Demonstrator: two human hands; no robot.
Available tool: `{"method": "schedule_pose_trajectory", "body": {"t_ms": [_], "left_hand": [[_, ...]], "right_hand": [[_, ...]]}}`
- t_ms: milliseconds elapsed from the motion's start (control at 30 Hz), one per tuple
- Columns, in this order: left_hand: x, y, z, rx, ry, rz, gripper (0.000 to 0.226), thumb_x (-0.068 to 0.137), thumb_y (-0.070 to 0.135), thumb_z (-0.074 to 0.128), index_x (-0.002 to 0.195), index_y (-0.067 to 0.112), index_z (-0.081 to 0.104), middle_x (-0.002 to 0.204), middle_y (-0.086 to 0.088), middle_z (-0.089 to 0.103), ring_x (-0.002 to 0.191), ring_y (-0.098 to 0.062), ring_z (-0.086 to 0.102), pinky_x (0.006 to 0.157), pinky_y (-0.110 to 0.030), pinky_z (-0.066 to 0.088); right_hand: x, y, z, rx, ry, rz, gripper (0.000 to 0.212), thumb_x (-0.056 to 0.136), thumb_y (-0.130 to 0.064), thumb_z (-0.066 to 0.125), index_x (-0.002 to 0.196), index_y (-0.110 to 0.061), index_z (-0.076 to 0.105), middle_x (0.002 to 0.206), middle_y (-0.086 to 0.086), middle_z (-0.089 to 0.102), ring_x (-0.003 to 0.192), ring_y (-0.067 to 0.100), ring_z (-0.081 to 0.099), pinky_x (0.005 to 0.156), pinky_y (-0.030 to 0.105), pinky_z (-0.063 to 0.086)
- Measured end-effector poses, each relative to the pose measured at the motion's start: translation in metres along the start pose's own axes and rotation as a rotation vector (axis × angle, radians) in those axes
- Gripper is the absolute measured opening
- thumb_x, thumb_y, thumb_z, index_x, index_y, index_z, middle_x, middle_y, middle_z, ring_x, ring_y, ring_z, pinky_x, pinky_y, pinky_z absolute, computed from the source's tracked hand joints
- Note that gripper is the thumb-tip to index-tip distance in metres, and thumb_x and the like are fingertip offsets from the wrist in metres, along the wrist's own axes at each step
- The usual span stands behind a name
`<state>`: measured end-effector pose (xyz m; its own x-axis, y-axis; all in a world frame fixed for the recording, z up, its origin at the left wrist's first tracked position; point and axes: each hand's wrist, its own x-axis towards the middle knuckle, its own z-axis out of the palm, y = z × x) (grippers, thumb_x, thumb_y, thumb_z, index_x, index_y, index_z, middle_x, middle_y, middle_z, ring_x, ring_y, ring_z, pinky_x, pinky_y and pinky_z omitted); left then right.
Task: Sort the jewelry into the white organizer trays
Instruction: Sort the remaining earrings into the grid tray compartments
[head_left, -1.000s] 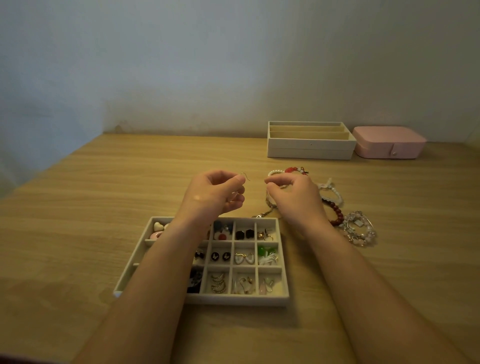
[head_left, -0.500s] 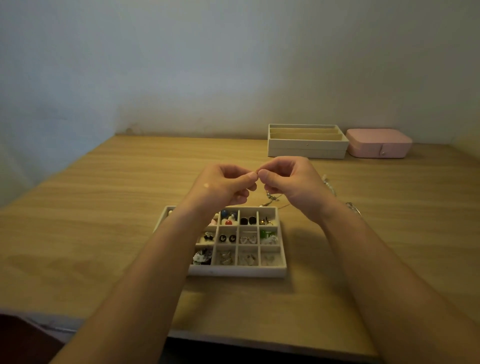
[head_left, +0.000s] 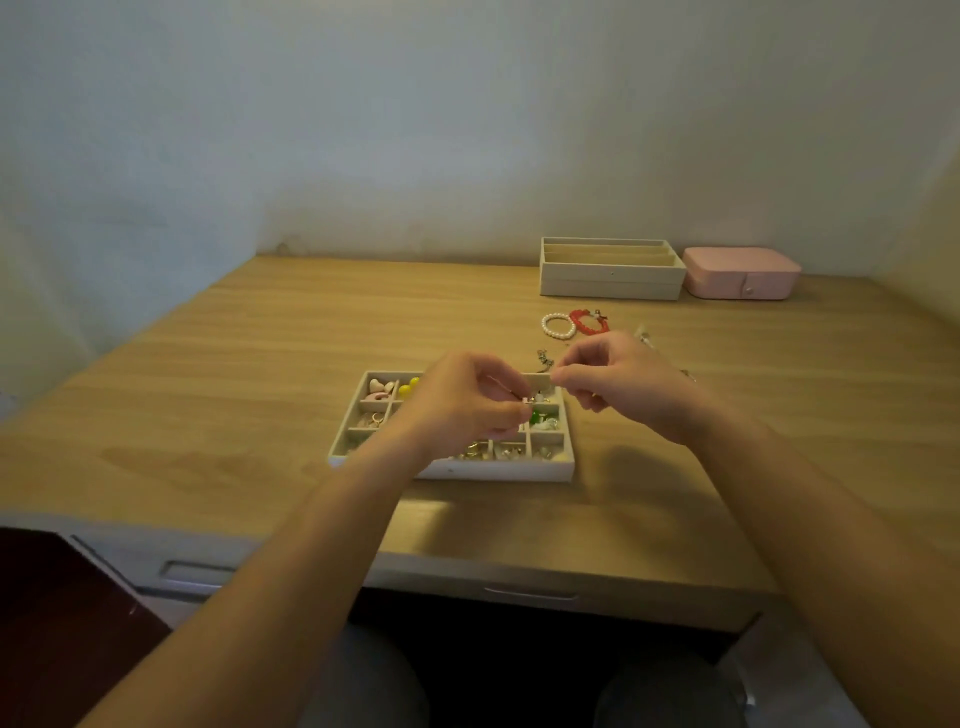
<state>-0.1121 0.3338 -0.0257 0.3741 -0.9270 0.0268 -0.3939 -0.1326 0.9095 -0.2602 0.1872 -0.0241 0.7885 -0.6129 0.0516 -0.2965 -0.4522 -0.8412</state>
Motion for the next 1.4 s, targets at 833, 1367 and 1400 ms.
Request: {"method": "schedule_pose_trajectory", "body": {"t_ms": [833,1367,1400], "left_hand": [[-0.014,0.000,0.025,0.656,-0.035,0.195,0.015,0.092,0.023,0.069,0.102,0.027,0.079,0.095,0.008,0.074,0.084,-0.009,0.064,0.084,-0.036,0.056],[-0.012,-0.010,0.019,0.610,-0.068,0.107,0.025,0.097,0.023,0.054,0.103,0.032,0.077,0.094,0.006,0.069,0.071,-0.007,0.055,0.066,-0.025,0.042],[-0.012,-0.010,0.019,0.601,-0.064,0.105,0.027,0.097,0.022,0.054,0.102,0.032,0.078,0.095,0.006,0.069,0.073,-0.007,0.057,0.066,-0.025,0.043]], "right_hand": [[-0.005,-0.002,-0.002,-0.416,-0.246,-0.033,0.007,0.087,-0.028,0.072,0.083,-0.024,0.077,0.079,-0.001,0.072,0.072,0.012,0.064,0.071,0.038,0.058],[-0.001,-0.001,0.008,-0.560,-0.240,-0.112,0.010,0.090,-0.029,0.074,0.090,-0.022,0.082,0.079,-0.012,0.071,0.076,0.004,0.063,0.061,0.019,0.046],[-0.001,-0.002,0.008,-0.558,-0.244,-0.115,0.009,0.090,-0.029,0.075,0.089,-0.024,0.081,0.080,-0.013,0.071,0.076,0.003,0.062,0.061,0.017,0.043]]}}
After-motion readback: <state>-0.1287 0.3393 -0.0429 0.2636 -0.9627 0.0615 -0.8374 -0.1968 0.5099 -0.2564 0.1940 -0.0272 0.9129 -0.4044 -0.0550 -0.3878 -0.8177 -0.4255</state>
